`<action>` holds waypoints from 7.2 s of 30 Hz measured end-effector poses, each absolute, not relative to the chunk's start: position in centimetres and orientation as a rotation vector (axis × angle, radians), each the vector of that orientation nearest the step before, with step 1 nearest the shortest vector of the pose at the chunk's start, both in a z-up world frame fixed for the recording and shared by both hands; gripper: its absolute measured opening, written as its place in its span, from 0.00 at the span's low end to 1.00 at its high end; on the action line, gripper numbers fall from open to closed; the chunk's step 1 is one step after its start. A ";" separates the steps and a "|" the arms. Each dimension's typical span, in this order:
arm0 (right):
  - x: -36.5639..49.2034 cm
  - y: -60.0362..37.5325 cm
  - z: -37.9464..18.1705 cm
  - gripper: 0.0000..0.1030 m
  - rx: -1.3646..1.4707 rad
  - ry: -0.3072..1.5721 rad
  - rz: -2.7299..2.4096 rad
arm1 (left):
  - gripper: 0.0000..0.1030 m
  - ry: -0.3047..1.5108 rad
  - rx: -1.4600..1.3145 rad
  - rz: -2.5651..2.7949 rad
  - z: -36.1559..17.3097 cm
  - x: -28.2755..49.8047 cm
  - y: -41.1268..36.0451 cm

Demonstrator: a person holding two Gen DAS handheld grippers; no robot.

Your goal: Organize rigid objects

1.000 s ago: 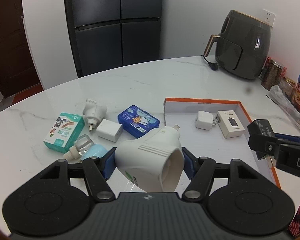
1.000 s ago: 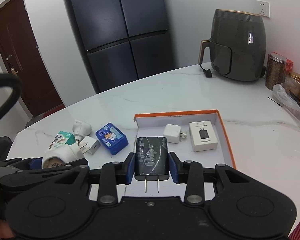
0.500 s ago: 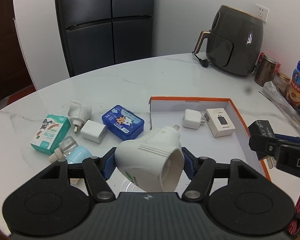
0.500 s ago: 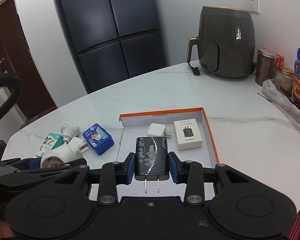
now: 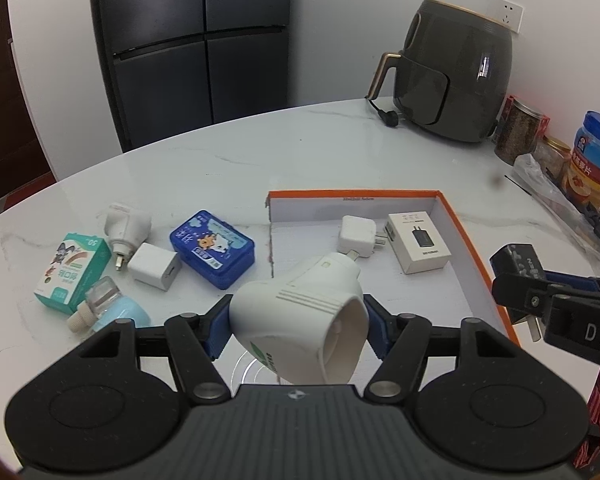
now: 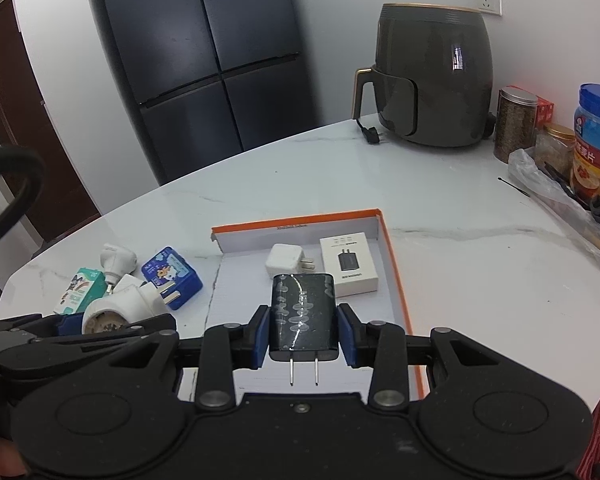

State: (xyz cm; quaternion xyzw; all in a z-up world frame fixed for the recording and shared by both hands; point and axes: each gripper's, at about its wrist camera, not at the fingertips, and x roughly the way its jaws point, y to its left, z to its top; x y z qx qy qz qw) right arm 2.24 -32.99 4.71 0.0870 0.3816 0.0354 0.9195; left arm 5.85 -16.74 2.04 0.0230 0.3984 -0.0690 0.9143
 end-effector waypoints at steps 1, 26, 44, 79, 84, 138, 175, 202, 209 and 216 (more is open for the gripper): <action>2.3 -33.2 4.6 0.43 0.179 0.785 0.071 | 0.64 0.822 0.047 -0.144 2.0 6.0 -16.9; 6.3 -35.4 1.9 0.43 0.153 0.844 0.084 | 0.64 0.868 0.041 -0.141 -0.2 9.0 -20.2; 9.5 -36.4 -1.2 0.46 0.134 0.875 0.107 | 0.64 0.919 0.021 -0.121 -2.7 11.2 -20.9; 4.7 -34.2 3.9 0.81 0.171 0.771 0.070 | 0.87 0.875 0.005 -0.074 1.3 8.3 -17.2; 4.6 -31.6 4.4 0.82 0.158 0.775 0.120 | 0.87 0.865 -0.016 -0.031 2.3 7.3 -14.4; 4.8 -14.9 3.9 0.83 0.058 0.816 0.359 | 0.88 0.868 -0.119 0.184 2.6 4.6 2.5; 14.8 -14.4 -2.6 0.84 -0.112 0.880 0.440 | 0.71 1.022 0.031 0.008 -6.4 18.3 8.4; 18.8 -12.8 -8.9 0.73 -0.173 1.039 0.435 | 0.69 0.954 -0.201 0.147 -2.2 6.9 8.9; 12.4 -14.5 -7.9 0.72 -0.060 1.061 0.444 | 0.69 0.944 -0.213 0.145 -1.7 5.2 7.5; 8.4 -15.1 -3.6 0.72 0.027 0.974 0.380 | 0.69 0.926 -0.190 0.131 -1.1 2.3 4.1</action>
